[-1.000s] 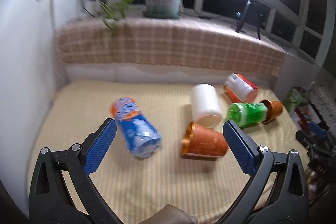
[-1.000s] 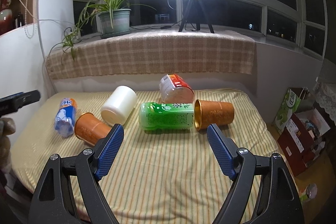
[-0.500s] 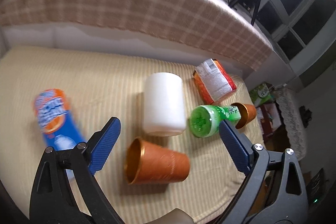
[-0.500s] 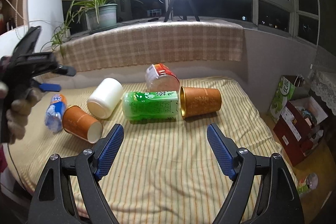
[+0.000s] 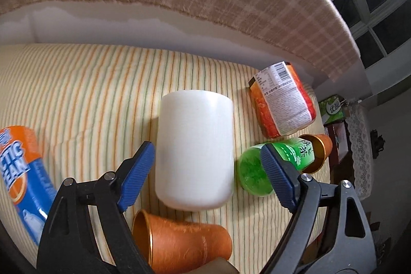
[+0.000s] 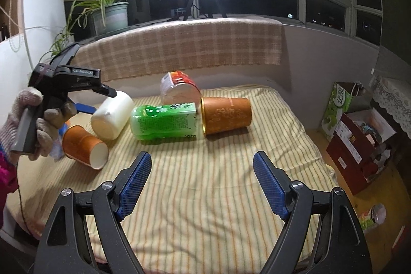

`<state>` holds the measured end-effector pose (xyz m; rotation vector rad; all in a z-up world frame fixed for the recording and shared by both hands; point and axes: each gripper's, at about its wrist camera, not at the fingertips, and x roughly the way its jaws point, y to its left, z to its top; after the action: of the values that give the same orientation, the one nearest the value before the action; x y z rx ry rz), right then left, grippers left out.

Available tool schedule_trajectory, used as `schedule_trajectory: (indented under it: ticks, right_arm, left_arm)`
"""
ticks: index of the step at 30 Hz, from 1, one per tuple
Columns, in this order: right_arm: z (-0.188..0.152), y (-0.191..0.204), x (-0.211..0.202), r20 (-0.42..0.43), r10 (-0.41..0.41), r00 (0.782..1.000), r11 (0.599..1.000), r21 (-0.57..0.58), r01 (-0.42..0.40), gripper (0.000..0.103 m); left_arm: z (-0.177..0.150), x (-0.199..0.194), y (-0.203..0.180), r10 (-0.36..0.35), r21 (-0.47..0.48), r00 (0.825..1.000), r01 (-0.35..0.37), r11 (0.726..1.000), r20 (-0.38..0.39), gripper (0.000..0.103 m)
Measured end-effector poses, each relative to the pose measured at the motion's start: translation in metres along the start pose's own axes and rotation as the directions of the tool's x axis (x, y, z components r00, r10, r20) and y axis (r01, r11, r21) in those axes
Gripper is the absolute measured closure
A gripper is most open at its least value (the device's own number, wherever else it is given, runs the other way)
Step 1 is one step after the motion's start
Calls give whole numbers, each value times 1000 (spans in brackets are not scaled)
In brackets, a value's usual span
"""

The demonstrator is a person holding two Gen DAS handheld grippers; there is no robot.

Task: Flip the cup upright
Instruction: 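Move the left gripper to the white cup lying on its side and grasp it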

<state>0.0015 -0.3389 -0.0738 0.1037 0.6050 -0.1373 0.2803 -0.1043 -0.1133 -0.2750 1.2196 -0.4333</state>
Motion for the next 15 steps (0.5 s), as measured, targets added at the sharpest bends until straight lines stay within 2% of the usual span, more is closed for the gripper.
schedule_trajectory:
  ticks: [4, 7, 15]
  right_arm:
    - [1, -5, 3, 0, -5, 1000, 1000, 11, 5, 22]
    - [1, -8, 5, -3, -5, 1000, 1000, 20, 5, 22]
    - [1, -10, 8, -6, -9, 1000, 1000, 27, 9, 22]
  left_arm:
    - [1, 7, 2, 20, 11, 1000, -20, 1000, -24, 20]
    - [4, 14, 2, 28, 9, 999, -27, 1000, -37, 30]
    - [4, 17, -2, 27, 22, 999, -26, 999, -23, 31]
